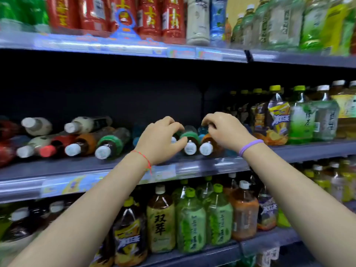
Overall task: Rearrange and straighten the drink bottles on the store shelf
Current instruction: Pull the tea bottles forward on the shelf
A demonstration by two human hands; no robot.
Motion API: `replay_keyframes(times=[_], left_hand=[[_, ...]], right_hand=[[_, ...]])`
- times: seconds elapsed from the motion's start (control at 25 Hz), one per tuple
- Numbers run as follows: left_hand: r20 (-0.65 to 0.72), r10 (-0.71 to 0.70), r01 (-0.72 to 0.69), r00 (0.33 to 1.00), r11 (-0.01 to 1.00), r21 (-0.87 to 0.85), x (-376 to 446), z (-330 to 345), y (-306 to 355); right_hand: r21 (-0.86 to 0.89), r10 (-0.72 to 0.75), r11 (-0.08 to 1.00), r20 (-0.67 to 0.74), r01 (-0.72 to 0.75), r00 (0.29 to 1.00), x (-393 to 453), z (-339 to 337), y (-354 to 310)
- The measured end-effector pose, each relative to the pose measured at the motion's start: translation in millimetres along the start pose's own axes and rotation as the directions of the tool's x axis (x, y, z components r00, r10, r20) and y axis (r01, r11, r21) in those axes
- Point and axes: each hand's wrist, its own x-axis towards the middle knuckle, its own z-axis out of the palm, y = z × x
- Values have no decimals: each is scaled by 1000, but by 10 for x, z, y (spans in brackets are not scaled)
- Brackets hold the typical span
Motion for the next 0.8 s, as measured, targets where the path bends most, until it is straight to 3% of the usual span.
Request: replay_keyframes(times=[0.08, 0.2, 0.32, 0.44, 0.64, 0.8], left_hand=[[94, 9, -2, 996, 997, -76, 143, 169, 264], [140, -8, 10, 990, 1000, -9, 232, 455, 549], [91, -79, 75, 993, 996, 45, 162, 574, 580], [53, -166, 159, 985, 980, 123, 56, 569, 646], [38, -386, 359, 922, 888, 287, -13, 431, 722], [-9, -373, 373, 928, 928, -20, -83, 430, 675]], right_hand=[[84, -49, 996, 155, 36, 987, -60, -125, 279], [221, -182, 970, 393, 99, 902, -137, -228, 526], [17, -241, 964, 479, 265, 844, -78, -161, 524], [-249, -219, 894, 481, 372, 849, -57, -19, 366], [-343, -239, 840, 463, 421, 854, 35, 24, 244], [-241, -366, 843, 398, 481, 841, 124, -142, 294]])
